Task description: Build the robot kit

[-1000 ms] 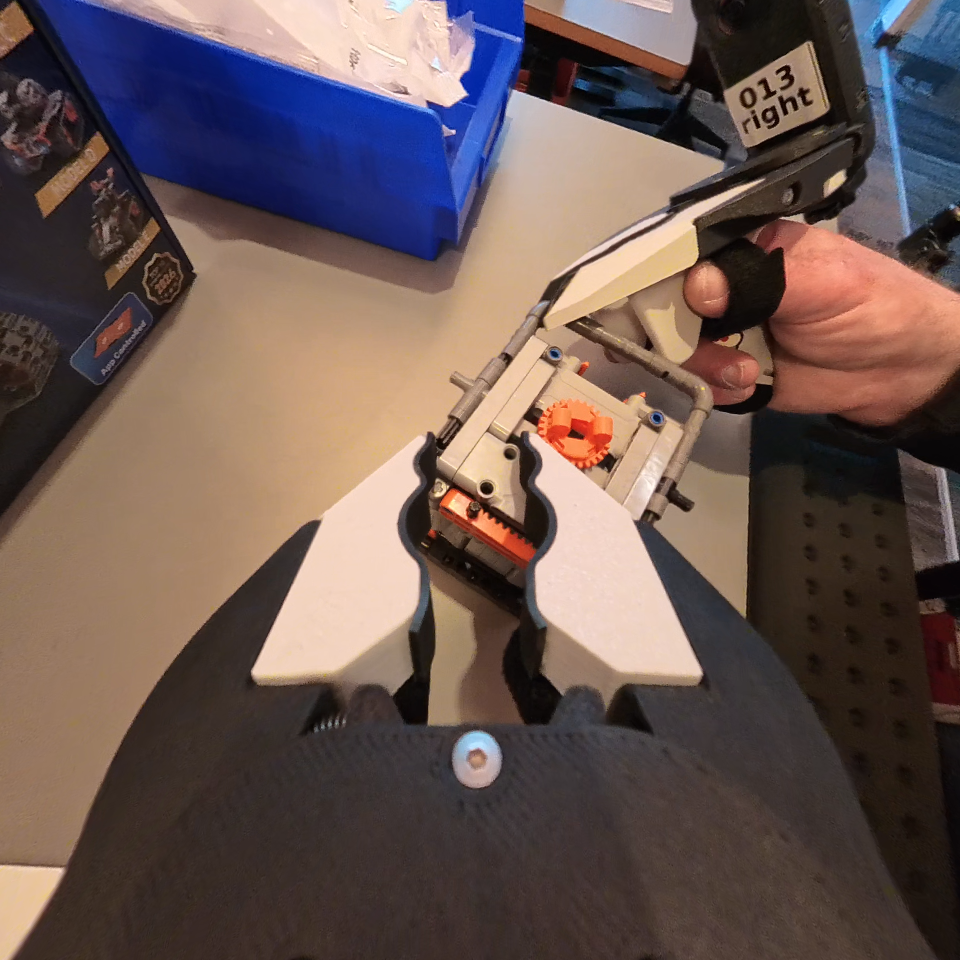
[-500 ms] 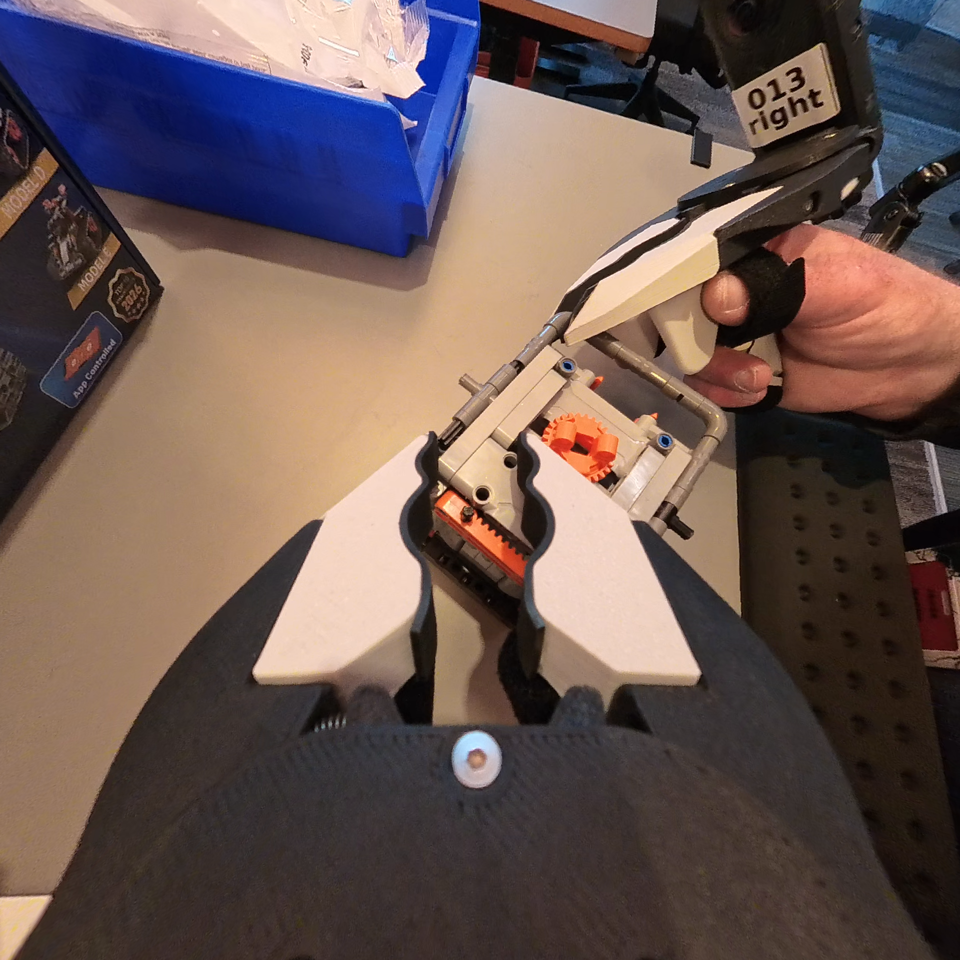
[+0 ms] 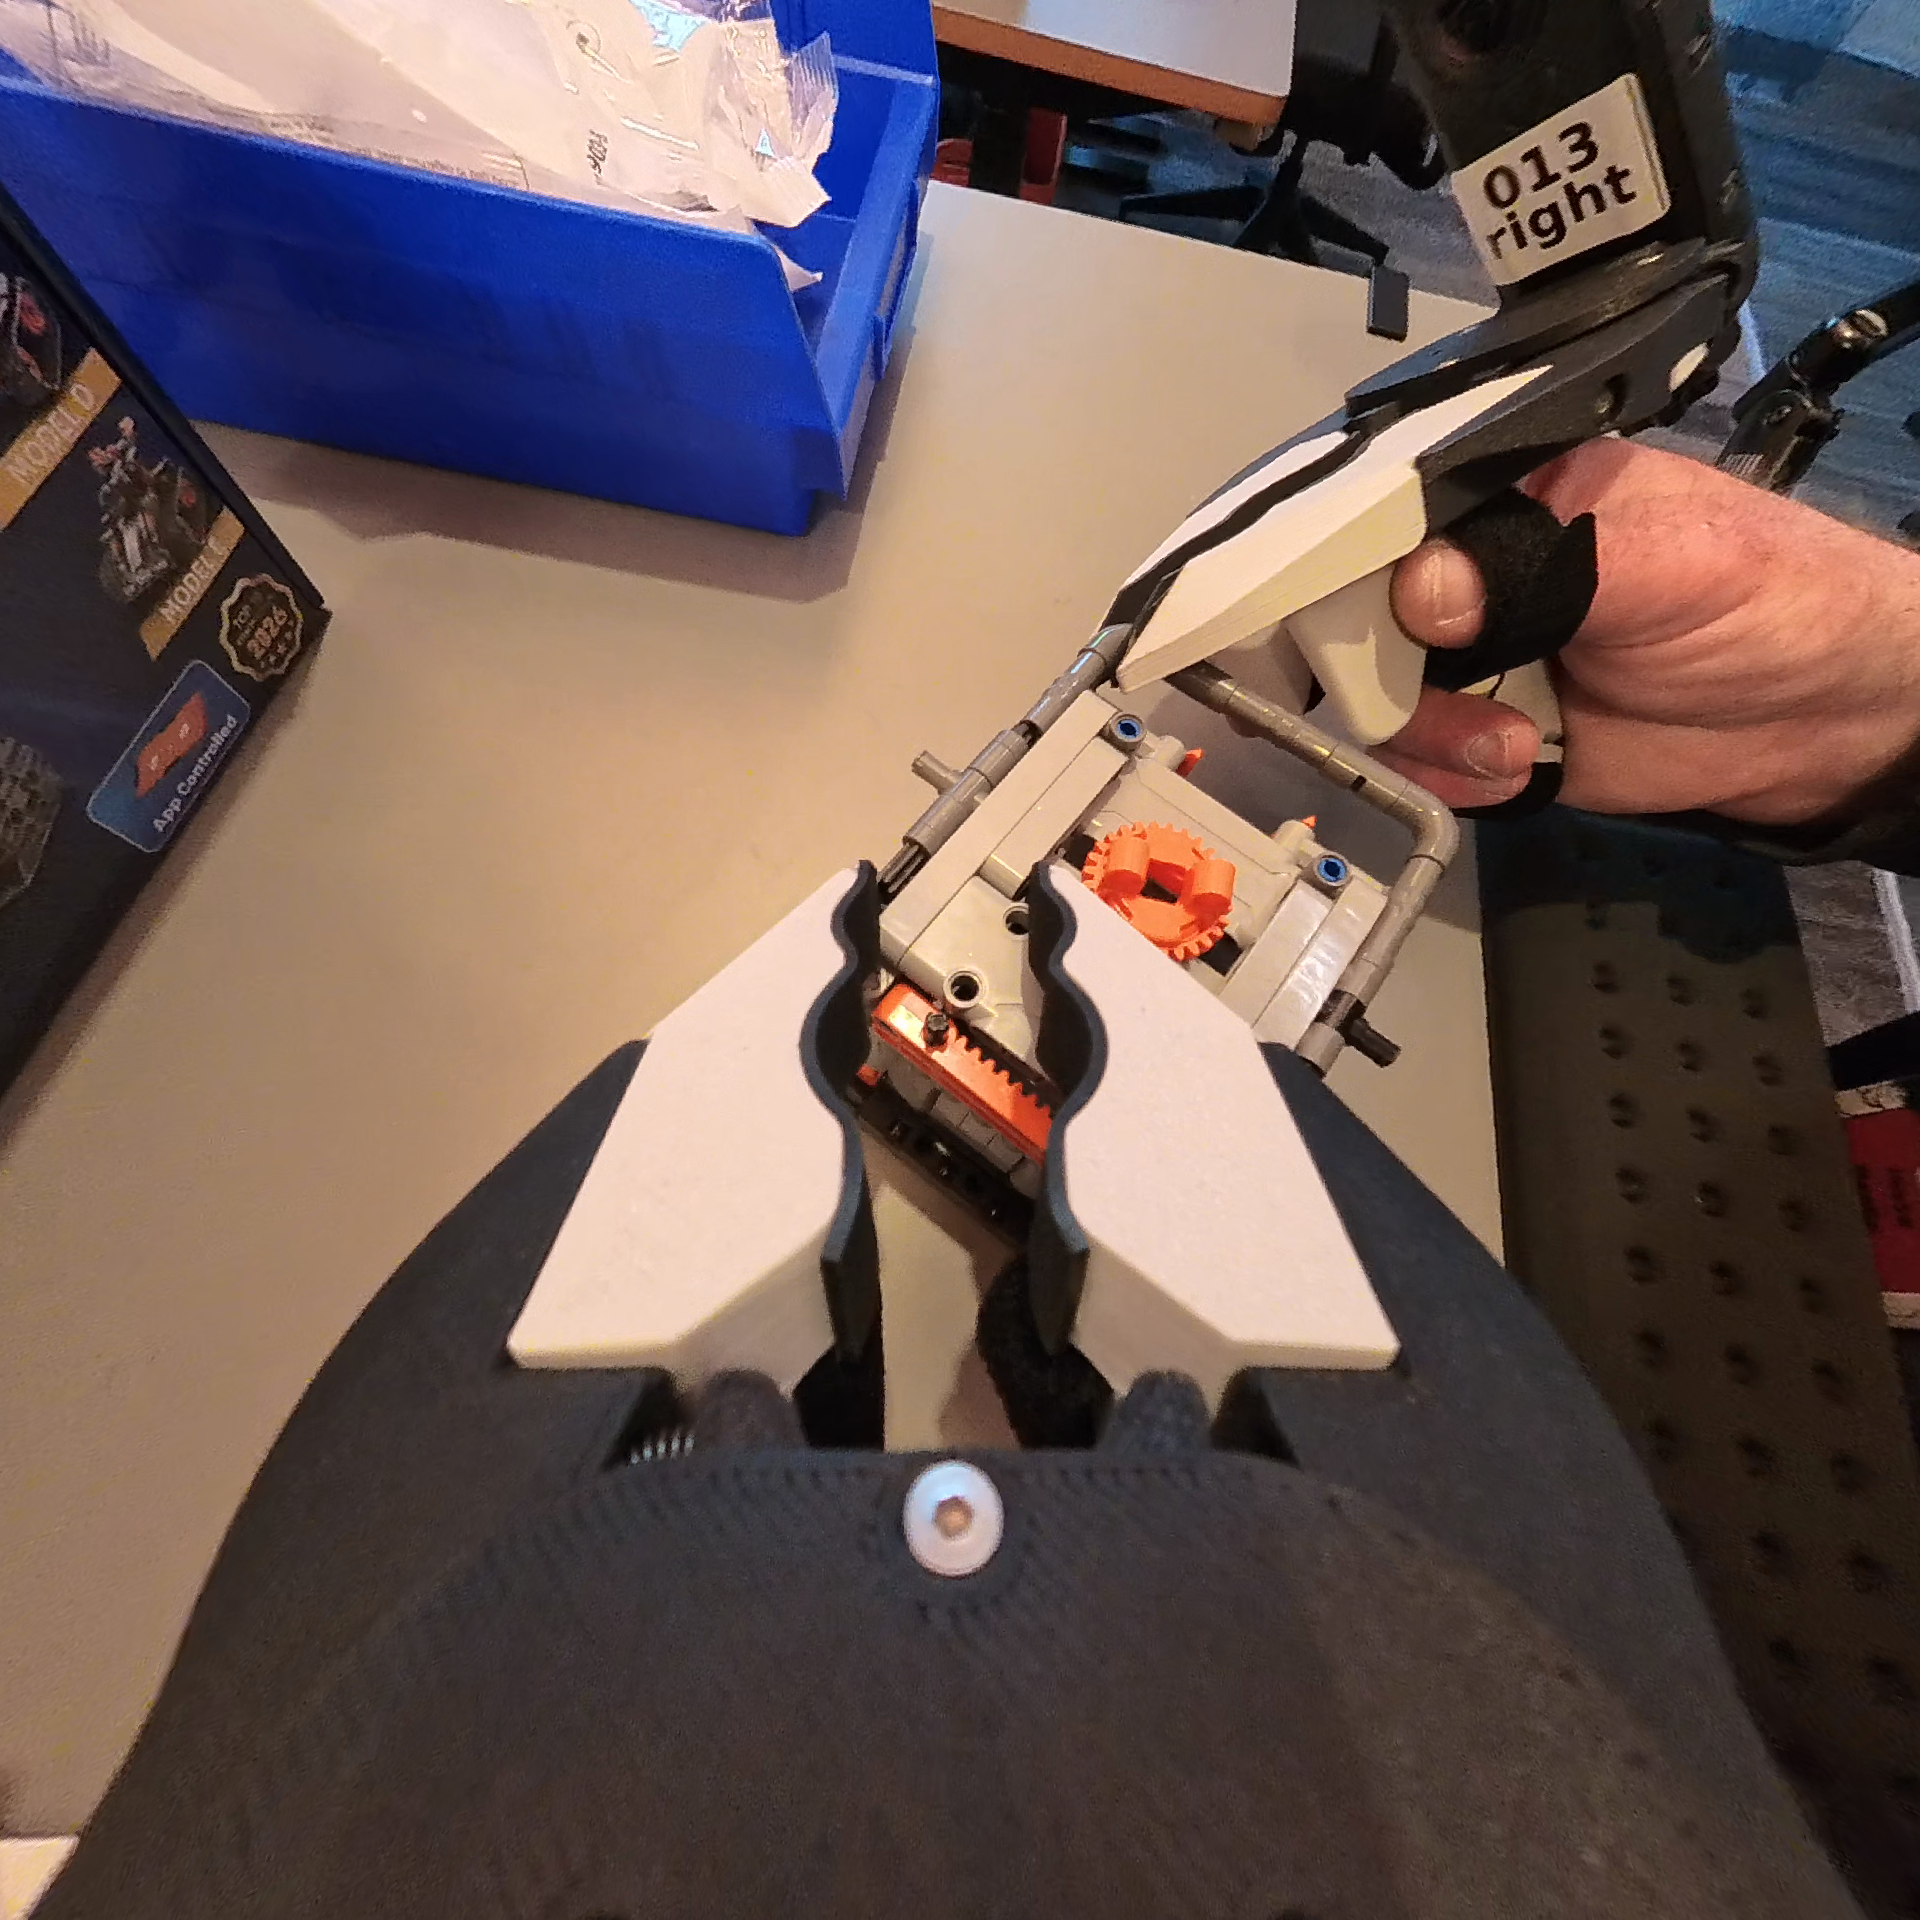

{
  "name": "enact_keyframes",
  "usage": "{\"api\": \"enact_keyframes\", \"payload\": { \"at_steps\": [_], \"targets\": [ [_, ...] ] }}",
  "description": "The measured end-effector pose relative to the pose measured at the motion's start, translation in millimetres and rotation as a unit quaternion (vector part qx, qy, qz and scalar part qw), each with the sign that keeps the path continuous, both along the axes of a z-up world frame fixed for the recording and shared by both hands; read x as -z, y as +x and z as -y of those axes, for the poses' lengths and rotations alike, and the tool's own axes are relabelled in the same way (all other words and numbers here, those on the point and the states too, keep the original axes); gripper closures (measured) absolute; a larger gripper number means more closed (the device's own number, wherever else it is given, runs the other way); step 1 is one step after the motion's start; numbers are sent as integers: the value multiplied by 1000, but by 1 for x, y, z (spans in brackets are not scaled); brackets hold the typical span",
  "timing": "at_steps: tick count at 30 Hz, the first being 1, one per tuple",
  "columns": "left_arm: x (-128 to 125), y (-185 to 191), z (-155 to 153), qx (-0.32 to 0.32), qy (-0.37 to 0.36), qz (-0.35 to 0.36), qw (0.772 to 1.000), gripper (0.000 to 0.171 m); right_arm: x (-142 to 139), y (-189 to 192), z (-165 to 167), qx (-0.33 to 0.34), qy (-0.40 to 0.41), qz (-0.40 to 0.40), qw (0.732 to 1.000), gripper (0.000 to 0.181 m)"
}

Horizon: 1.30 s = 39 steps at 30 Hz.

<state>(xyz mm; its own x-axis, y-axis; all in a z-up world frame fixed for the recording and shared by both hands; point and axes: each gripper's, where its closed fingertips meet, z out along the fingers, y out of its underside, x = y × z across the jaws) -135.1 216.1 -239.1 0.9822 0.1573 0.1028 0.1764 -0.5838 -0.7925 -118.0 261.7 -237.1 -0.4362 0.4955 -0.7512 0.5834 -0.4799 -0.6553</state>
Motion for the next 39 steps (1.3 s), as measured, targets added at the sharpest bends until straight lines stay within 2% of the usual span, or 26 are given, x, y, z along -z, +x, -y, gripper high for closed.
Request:
{"api": "enact_keyframes", "payload": {
  "at_steps": [11, 18, 24, 39],
  "targets": [
    [0, -2, 1, -37, -5, 5, 999, 141, -1, -2, -3, 28, 8, -19, 999, 172],
    [-1, 1, 6, -57, -23, 11, 998, 130, -2, -1, -1, 28, 9, -22, 999, 172],
    [1, 1, 7, -60, -55, -17, 997, 141, -1, -2, 0, 26, 12, -24, 999, 172],
    [0, 2, 2, -42, -70, -76, 994, 145, 0, -1, -2, 42, 32, -28, 998, 172]
  ]
}}
